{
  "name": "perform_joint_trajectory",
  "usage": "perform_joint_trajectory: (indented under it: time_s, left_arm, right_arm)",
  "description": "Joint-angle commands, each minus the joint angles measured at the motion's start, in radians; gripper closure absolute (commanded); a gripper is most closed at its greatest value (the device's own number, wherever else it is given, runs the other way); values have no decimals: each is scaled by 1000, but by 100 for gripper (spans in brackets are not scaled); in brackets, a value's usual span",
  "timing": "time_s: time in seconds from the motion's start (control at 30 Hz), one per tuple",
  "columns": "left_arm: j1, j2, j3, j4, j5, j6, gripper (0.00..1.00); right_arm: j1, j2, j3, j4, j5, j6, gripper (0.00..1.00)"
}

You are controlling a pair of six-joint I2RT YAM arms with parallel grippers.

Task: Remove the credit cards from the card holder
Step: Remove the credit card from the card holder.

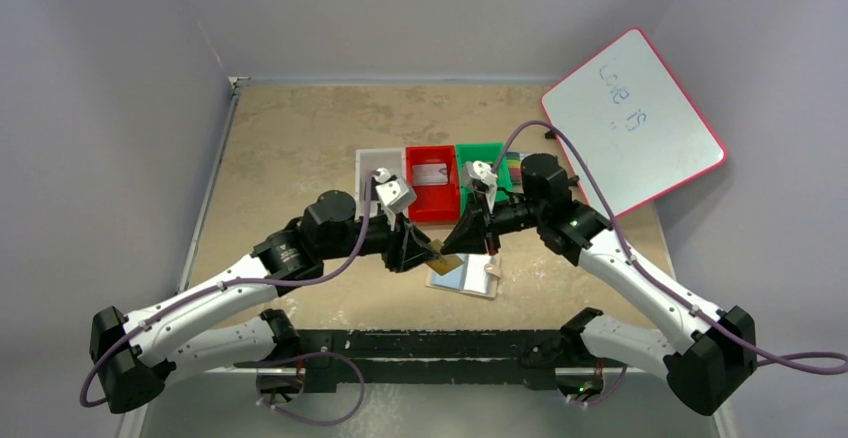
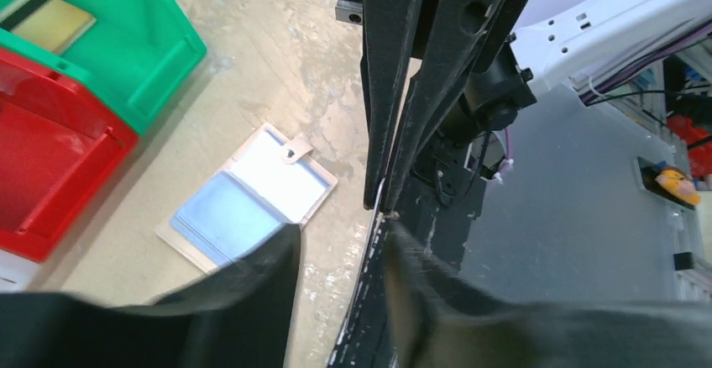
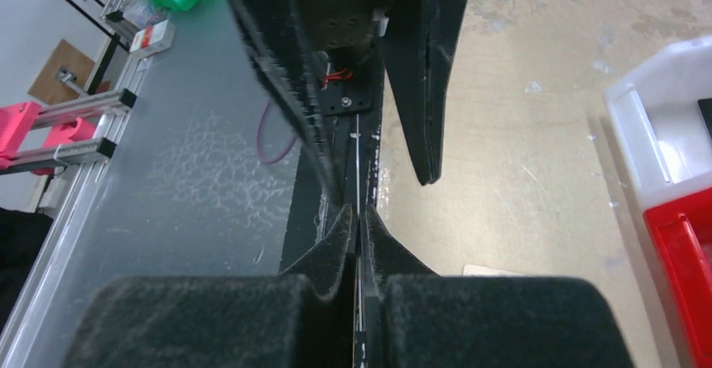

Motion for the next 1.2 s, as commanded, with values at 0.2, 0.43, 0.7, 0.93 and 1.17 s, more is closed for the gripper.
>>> perform_joint_trajectory:
  time_s: [0.2,0.43,0.7,0.93,1.17]
  left_arm:
    - [1,5,65,-37,91,24,100]
    - [2,-23,11,78,111,-18,100]
    - [1,-38,1,94,98,-14,100]
    - [1,-69,10,21,14,45,100]
    - [2,-62,16,-3,13,62,100]
  right_arm:
    - [17,-24,42,13,-19,-32,93]
    - [18,-28,15,79,24,-13,64]
    - [19,-7,23,65,2,-41,64]
    - [22,-41,0,86,-26,-27,73]
    - [22,-36,20,71,-23,-41,98]
